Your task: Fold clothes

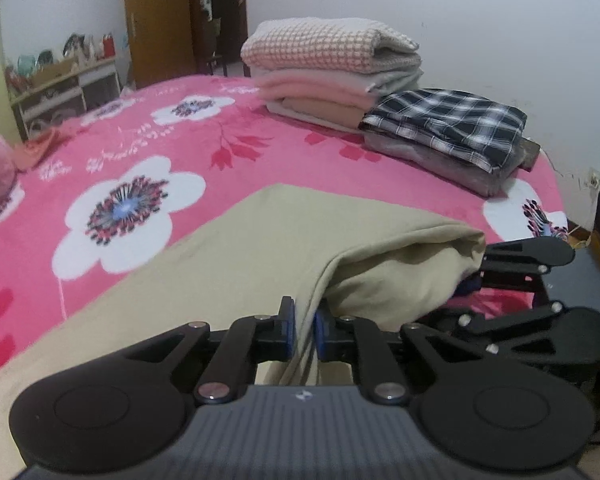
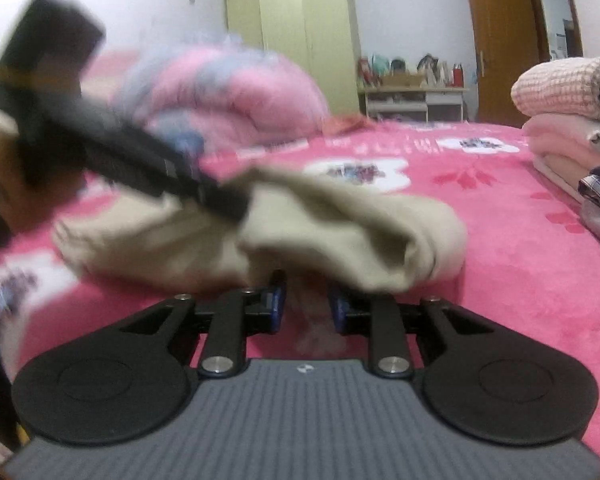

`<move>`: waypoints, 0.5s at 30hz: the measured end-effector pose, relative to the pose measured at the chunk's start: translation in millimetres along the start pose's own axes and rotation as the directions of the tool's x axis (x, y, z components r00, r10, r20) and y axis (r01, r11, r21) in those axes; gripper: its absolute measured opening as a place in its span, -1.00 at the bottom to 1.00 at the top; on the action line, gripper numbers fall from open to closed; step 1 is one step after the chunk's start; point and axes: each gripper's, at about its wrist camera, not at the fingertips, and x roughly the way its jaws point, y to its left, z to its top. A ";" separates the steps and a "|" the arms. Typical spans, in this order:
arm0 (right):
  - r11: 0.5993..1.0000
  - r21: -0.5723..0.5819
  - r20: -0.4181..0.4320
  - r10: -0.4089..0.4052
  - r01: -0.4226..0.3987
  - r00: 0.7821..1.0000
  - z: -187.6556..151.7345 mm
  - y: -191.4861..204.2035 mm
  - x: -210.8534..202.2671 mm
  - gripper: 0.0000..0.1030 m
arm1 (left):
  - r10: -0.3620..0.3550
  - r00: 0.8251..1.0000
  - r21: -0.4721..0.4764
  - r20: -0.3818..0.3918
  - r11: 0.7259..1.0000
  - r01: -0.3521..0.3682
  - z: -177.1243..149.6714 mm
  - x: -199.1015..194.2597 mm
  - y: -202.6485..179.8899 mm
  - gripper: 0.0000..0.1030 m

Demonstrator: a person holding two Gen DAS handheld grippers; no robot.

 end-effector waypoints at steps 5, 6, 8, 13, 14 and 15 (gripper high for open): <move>0.987 0.146 0.020 0.067 -0.069 0.998 -1.1 -18.0 -7.6 -0.46 | -0.039 0.999 0.048 -0.030 0.998 0.040 -7.7 4.9 -9.8 -0.57; 0.981 0.176 0.018 0.084 -0.086 0.996 -1.8 -21.8 -8.6 -0.45 | -0.044 0.999 0.066 -0.030 0.997 0.045 -9.8 4.9 -13.7 -0.42; 0.963 0.244 0.005 0.117 -0.114 0.993 -3.6 -30.5 -8.0 -0.45 | -0.049 0.998 0.101 -0.025 0.994 0.051 -12.9 3.8 -21.4 -0.01; 0.856 0.464 0.039 0.236 -0.227 0.971 2.9 -53.7 -3.8 -0.44 | -0.037 0.999 0.192 0.024 0.981 0.032 -12.7 -8.3 -39.2 0.37; 0.827 0.503 0.048 0.263 -0.251 0.963 6.2 -59.4 -1.3 -0.44 | -0.030 0.999 0.198 0.033 0.980 0.023 -11.0 -10.7 -41.4 0.45; 0.800 0.536 0.052 0.287 -0.269 0.956 9.6 -64.5 2.2 -0.44 | -0.019 0.999 0.195 0.039 0.981 0.011 -9.2 -12.3 -42.9 0.50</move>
